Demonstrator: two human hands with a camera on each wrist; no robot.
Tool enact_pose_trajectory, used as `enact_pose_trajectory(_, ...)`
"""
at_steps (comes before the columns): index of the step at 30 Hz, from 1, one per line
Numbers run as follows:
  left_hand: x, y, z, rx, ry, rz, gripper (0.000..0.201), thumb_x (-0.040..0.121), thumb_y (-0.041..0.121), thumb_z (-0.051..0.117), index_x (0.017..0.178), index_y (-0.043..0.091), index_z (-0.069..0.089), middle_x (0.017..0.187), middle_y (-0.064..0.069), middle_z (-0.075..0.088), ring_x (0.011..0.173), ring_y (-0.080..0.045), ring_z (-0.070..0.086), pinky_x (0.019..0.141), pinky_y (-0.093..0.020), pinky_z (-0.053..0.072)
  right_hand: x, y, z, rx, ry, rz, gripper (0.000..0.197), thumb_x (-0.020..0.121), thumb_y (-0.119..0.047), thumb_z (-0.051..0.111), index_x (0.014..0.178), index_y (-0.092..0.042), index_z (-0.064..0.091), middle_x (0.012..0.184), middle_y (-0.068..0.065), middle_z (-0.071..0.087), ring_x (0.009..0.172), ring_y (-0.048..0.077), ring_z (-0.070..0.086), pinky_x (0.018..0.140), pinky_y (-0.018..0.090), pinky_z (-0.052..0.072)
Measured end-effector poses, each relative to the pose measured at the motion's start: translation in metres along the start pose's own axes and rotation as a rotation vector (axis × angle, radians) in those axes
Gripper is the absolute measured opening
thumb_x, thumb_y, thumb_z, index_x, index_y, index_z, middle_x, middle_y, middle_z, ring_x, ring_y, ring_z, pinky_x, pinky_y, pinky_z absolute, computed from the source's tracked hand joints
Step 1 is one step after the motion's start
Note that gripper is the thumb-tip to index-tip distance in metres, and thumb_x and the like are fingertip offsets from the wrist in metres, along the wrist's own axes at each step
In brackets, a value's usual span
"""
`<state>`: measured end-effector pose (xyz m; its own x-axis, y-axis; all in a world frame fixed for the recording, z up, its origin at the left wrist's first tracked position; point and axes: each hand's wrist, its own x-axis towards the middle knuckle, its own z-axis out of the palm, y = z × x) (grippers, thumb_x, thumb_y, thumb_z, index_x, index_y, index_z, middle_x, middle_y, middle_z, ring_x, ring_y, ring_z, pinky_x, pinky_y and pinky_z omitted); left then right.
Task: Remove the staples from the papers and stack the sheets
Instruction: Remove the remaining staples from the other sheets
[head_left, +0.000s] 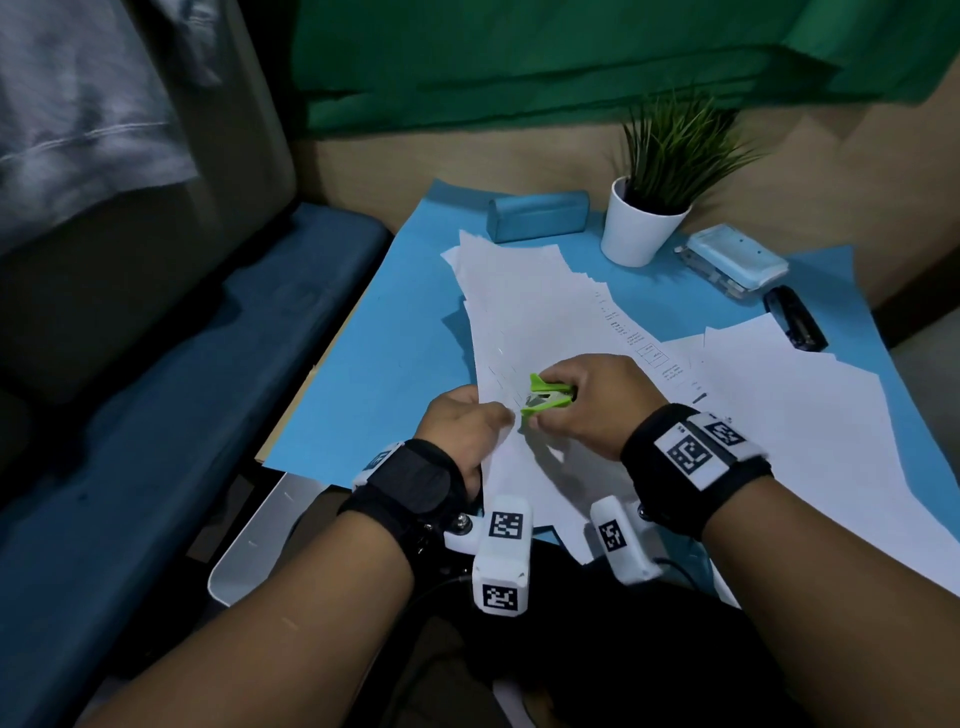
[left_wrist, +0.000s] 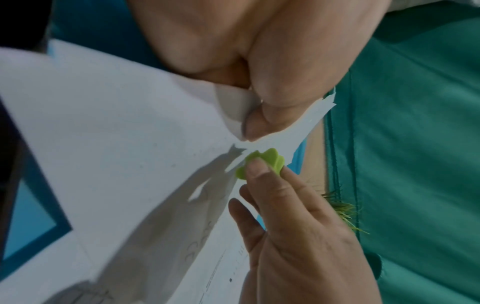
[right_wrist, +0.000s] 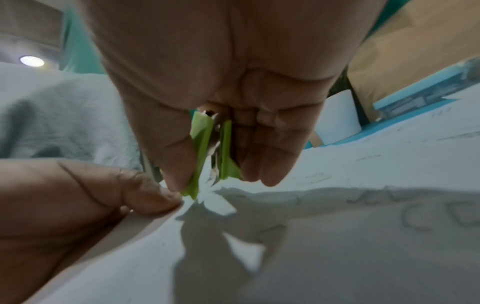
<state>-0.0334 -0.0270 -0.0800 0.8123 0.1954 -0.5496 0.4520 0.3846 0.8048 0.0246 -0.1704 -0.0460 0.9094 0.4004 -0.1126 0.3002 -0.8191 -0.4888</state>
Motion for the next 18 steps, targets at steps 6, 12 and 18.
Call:
enact_pose_trajectory(6, -0.003, -0.002, 0.000, -0.035, -0.032, -0.001, 0.029, 0.080, -0.017, 0.052, 0.104, -0.010, 0.067, 0.097, -0.034, 0.071, 0.079, -0.039, 0.069, 0.083, -0.063, 0.056, 0.004, -0.005, 0.003, -0.100, -0.004, -0.014, 0.032, 0.072, -0.044, 0.076, 0.091, -0.018, 0.074, 0.087, 0.000, 0.070, 0.086, 0.020, 0.061, 0.073, 0.030, 0.047)
enact_pose_trajectory(12, -0.006, -0.002, 0.002, -0.070, -0.052, 0.013, 0.030, 0.082, -0.019, 0.049, 0.102, -0.010, 0.069, 0.100, -0.035, 0.070, 0.083, -0.041, 0.067, 0.086, -0.062, 0.054, 0.004, -0.012, 0.002, -0.138, 0.012, -0.009, 0.033, 0.075, -0.045, 0.074, 0.089, -0.016, 0.074, 0.085, 0.002, 0.070, 0.083, 0.021, 0.062, 0.074, 0.031, 0.049)
enact_pose_trajectory(18, -0.009, -0.004, 0.004, -0.070, -0.055, 0.033, 0.028, 0.083, -0.020, 0.048, 0.102, -0.013, 0.068, 0.099, -0.039, 0.068, 0.083, -0.043, 0.066, 0.085, -0.065, 0.053, 0.004, -0.014, 0.005, -0.169, -0.003, 0.014, 0.037, 0.078, -0.047, 0.072, 0.102, -0.018, 0.074, 0.100, 0.002, 0.072, 0.096, 0.021, 0.062, 0.073, 0.025, 0.041)
